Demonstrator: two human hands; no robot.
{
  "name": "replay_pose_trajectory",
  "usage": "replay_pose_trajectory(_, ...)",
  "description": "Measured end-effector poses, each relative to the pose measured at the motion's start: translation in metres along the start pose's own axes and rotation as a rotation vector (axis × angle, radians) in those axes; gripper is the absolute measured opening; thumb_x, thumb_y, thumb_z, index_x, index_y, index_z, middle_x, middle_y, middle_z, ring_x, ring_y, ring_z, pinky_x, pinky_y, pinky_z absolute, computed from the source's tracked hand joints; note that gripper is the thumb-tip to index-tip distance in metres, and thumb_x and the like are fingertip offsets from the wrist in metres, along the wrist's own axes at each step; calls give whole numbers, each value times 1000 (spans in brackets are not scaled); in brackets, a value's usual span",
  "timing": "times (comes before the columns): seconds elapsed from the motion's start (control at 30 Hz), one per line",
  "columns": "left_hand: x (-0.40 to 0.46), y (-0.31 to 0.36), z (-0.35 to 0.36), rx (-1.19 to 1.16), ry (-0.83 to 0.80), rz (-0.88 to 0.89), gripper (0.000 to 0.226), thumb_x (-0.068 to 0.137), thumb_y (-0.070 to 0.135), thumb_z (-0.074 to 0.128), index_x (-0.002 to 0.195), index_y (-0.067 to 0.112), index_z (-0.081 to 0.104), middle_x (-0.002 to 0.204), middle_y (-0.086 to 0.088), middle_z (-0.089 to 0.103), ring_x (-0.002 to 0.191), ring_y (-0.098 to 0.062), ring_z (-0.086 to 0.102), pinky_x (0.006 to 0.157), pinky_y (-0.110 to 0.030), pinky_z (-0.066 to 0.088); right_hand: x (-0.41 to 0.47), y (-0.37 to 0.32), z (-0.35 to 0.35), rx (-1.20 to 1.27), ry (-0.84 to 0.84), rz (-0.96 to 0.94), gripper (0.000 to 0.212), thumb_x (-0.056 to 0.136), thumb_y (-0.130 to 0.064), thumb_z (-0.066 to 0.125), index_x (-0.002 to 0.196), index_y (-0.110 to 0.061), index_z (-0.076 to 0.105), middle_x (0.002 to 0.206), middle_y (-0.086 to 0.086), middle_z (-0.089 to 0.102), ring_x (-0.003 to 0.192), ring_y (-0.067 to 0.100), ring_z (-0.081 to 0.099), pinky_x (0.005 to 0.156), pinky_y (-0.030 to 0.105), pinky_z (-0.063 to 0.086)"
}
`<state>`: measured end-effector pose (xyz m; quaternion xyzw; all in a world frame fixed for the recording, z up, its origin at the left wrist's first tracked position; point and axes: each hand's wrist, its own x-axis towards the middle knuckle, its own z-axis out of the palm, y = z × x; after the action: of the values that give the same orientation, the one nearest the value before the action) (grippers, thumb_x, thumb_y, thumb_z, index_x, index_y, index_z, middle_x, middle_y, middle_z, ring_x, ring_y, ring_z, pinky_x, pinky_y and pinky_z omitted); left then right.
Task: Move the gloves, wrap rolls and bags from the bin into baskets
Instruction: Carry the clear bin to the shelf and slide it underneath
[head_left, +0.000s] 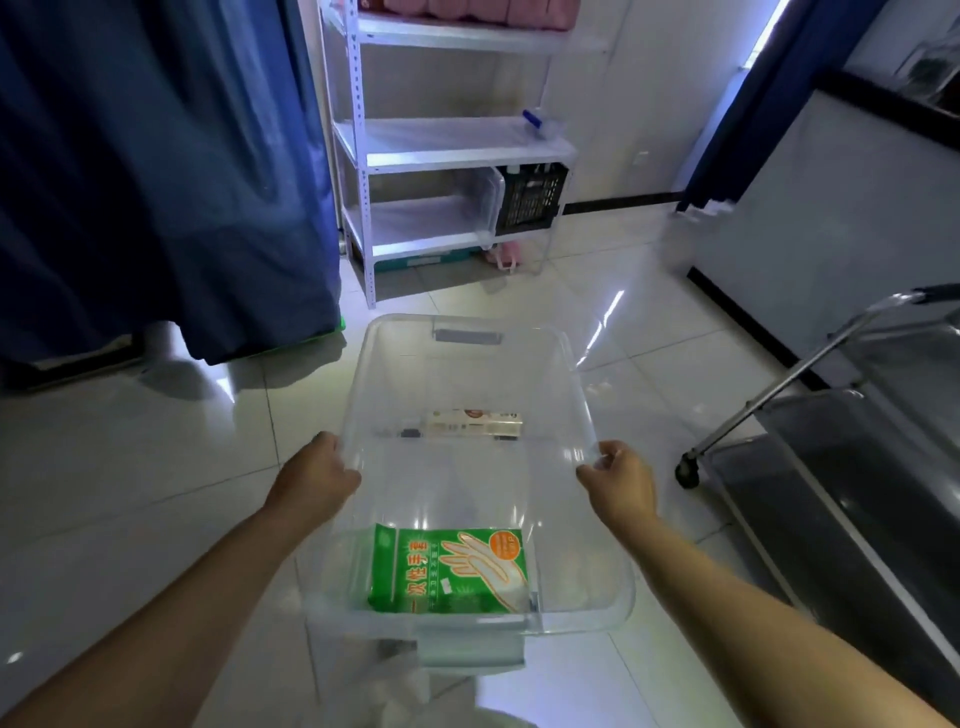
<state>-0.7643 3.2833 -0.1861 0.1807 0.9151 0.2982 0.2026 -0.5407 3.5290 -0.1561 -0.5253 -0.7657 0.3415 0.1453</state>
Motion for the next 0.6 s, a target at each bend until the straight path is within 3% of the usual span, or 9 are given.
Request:
replay_pose_trajectory(0.1,81,34,-7,-10,-36,8,24,73,19,61,91,16,46,72,3,52,66,-21,54,52,-24,40,72,-35,10,-19,13,25,32,75,-12,67,107,-7,62,78,4,61,66,19,55,53,21,33)
replay_pose_trajectory(0.2,155,73,-12,-14,-50,37,26,72,17,62,95,14,48,70,3,53,70,-25,55,55,-26,41,138,-61,14,-9,44,61,32,74,-13,66,105,-9,63,78,3,61,69,20,56,58,24,36)
replay_pose_trajectory(0.43,316,145,12,2,-71,55,39,74,19,63,111,12,51,74,4,55,73,-21,54,57,-26,34,303,-96,35,-20,45,93,30,74,-12,63,104,-11,62,71,1,60,63,16,55,51,24,38)
replay_pose_trajectory(0.6,428,191,30,-46,-91,-19,35,76,18,63,107,12,50,71,0,57,70,-26,58,59,-29,49,444,-124,65,-42,-10,65,38,73,-10,63,111,-6,62,92,13,68,80,25,59,66,24,38)
